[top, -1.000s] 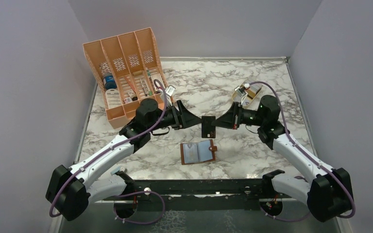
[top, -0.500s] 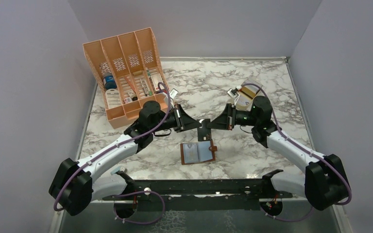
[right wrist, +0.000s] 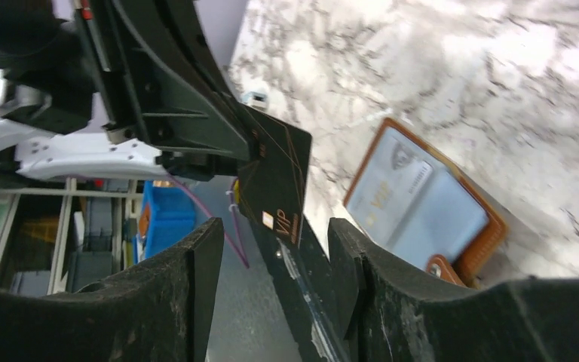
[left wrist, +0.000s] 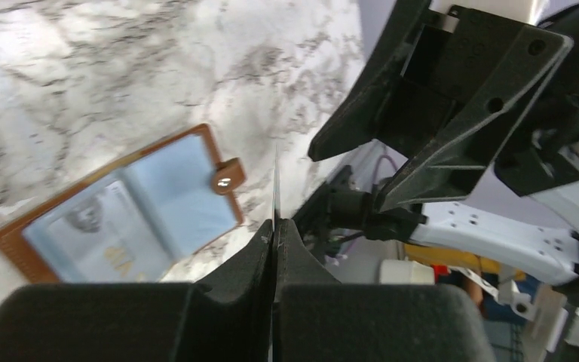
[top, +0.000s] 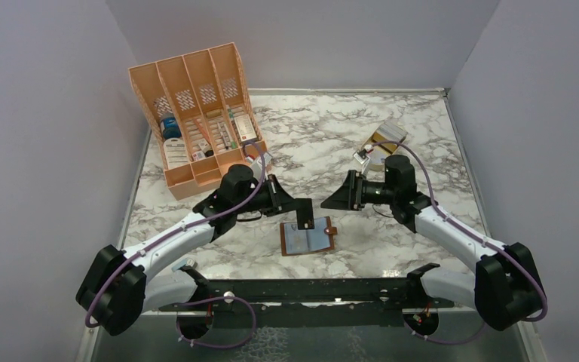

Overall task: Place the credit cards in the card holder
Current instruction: Pick up the credit card from the storage box, then insert the credit card into the card holder.

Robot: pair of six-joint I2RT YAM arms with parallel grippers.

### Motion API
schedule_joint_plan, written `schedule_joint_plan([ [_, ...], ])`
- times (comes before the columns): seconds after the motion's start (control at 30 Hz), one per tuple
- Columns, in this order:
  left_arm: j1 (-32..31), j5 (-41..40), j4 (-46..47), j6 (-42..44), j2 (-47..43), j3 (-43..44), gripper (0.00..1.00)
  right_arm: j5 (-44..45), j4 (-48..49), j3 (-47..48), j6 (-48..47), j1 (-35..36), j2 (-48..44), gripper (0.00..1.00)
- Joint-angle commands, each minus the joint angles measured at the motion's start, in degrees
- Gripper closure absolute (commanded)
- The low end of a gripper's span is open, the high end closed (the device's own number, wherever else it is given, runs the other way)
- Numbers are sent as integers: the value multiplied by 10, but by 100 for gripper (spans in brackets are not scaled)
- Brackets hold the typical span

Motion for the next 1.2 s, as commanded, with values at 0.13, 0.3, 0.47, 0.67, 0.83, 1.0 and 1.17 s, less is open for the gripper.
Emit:
schedule_joint_plan([
  [0.13, 4, -34, -53, 44, 19, -30, 100, 130, -151, 0, -81, 26, 20, 49],
  [0.3, 4, -20, -40, 49, 52, -36, 100, 192, -195, 23, -111, 58, 56, 51],
  [0.47, 4, -9, -24, 48, 79, -39, 100, 241, -230, 60, -149, 88, 112, 56],
  [0.67, 4, 7, 2, 38, 107, -44, 100, 309, -265, 89, -179, 120, 173, 66],
  [0.83, 4, 7, 18, 39, 122, -52, 100, 355, -269, 78, -178, 143, 202, 69],
  [1.0, 4, 21, 46, 31, 142, -64, 100, 361, -249, 49, -157, 156, 190, 72],
  [1.17, 2, 35, 59, 38, 157, -62, 100, 375, -252, 39, -142, 157, 170, 73],
])
